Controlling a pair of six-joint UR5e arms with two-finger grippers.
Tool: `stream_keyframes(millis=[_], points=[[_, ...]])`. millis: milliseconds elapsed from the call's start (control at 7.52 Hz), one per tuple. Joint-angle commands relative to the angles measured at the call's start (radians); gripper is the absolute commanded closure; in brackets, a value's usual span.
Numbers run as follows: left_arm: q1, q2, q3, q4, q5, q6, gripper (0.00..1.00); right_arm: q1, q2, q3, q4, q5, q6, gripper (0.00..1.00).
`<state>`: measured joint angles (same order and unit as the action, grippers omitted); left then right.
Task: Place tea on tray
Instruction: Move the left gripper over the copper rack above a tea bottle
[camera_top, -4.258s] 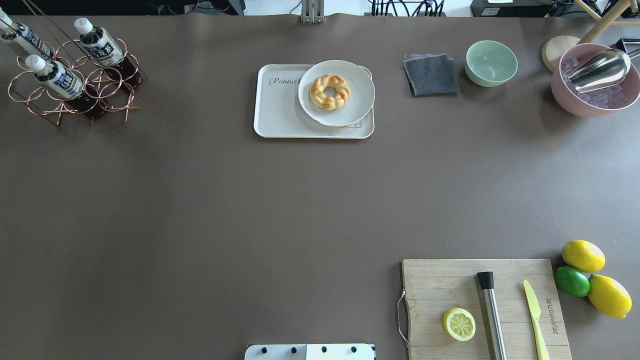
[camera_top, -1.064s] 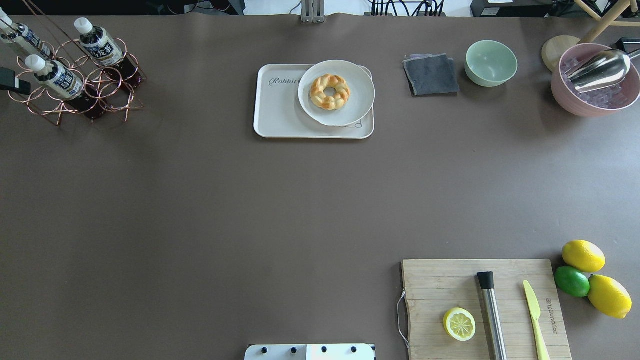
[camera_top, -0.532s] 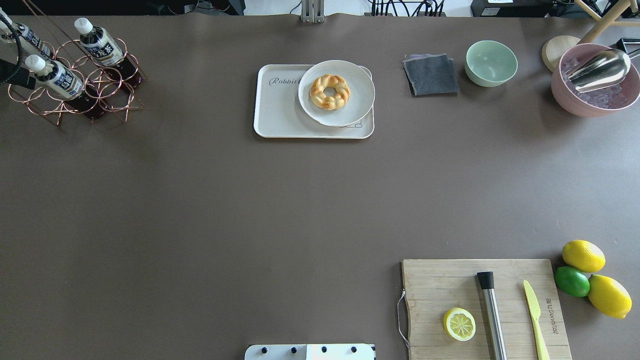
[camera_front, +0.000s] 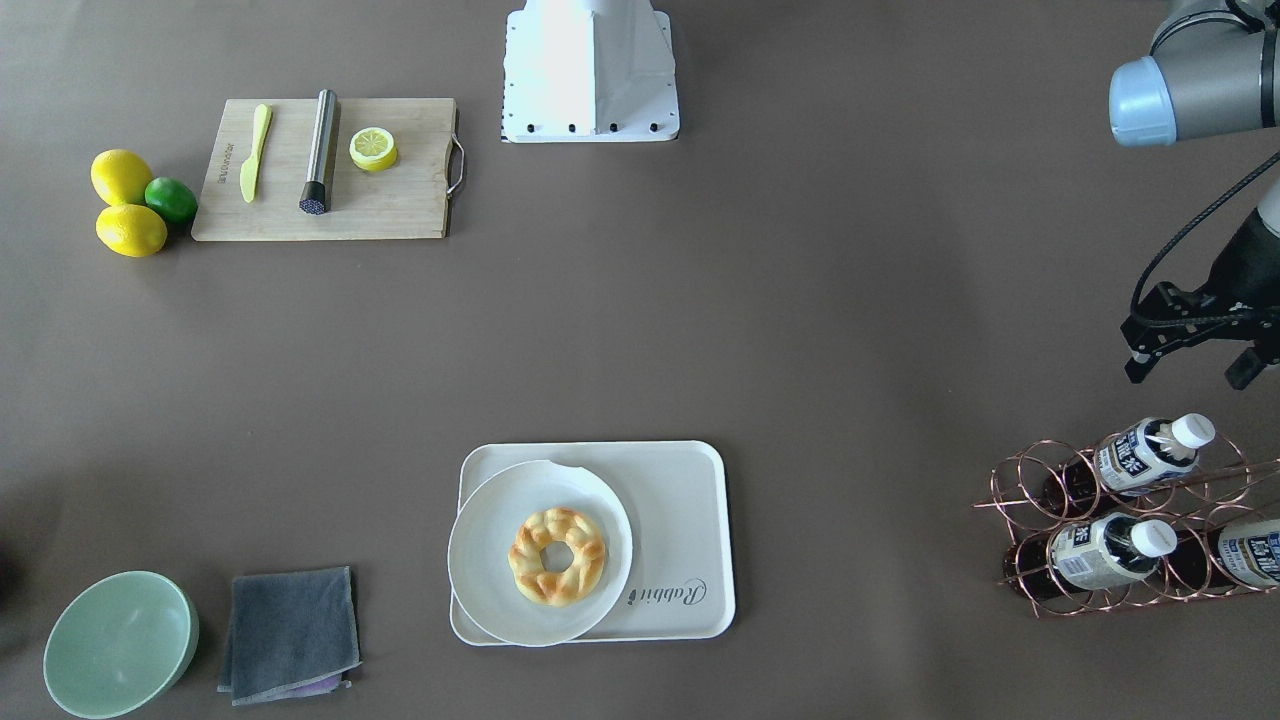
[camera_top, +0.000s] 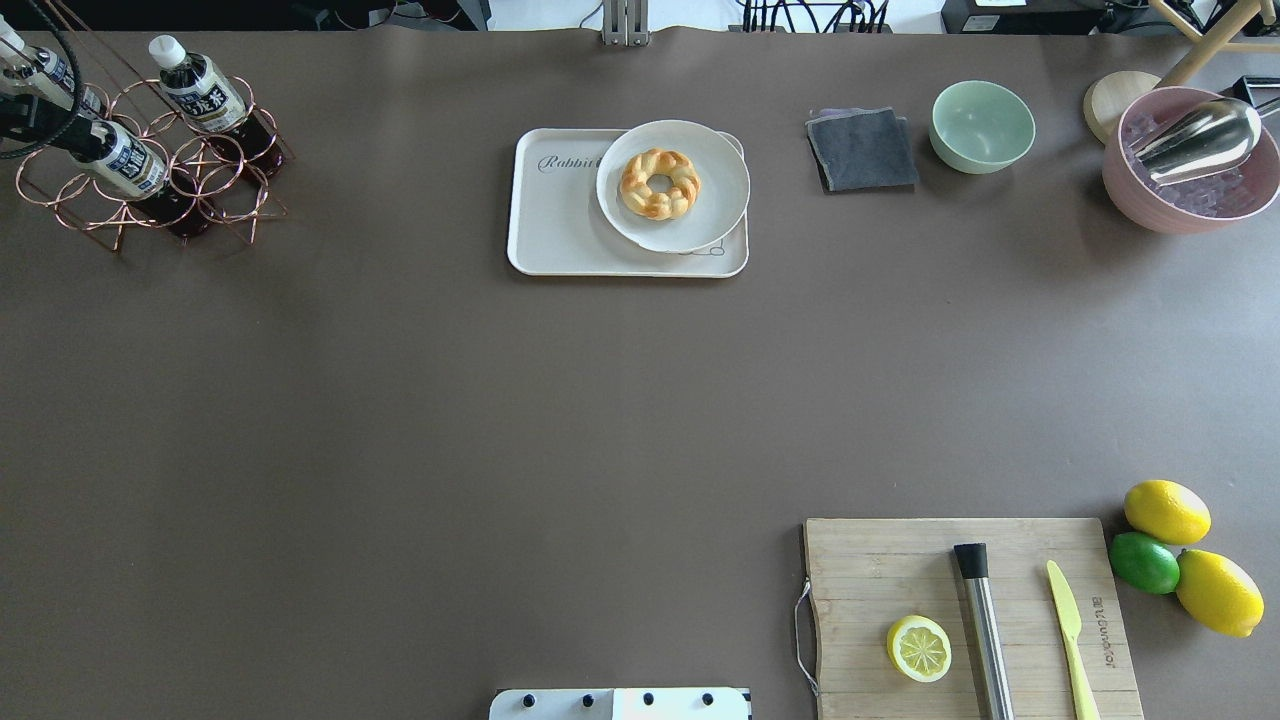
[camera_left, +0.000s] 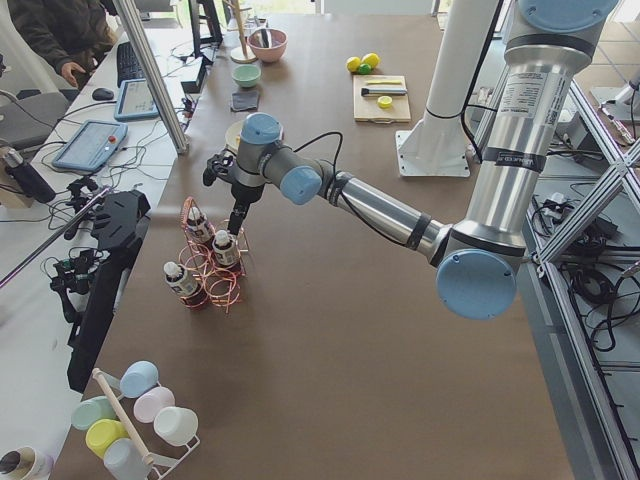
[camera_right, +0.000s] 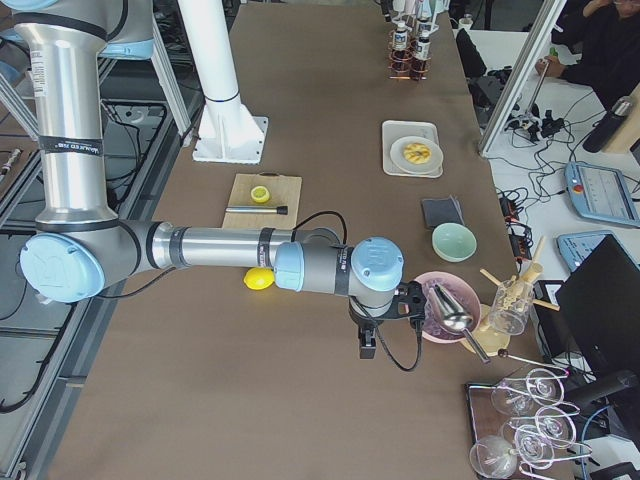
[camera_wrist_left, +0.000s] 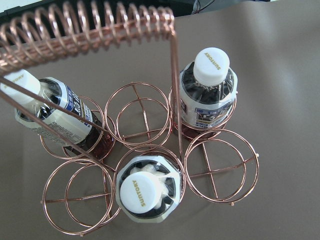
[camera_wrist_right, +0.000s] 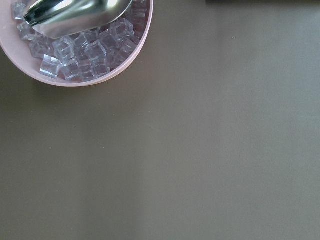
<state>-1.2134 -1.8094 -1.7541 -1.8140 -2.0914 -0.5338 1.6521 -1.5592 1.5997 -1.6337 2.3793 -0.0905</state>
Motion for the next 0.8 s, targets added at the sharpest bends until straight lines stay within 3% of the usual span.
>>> stream_keyframes(millis=[0,399,665], points=[[-0.006,-0.045,0.088,0.005,-0.009,0.0,0.02,-0.002,0.001,-0.003,0.0,0.001,0.0,0.0],[-0.009,-0.056,0.12,0.005,-0.031,-0.003,0.03,0.0,-0.001,0.003,0.0,0.001,0.0,0.0],[-0.015,-0.057,0.123,0.004,-0.033,-0.003,0.14,0.0,-0.001,0.003,0.0,0.001,0.0,0.0]])
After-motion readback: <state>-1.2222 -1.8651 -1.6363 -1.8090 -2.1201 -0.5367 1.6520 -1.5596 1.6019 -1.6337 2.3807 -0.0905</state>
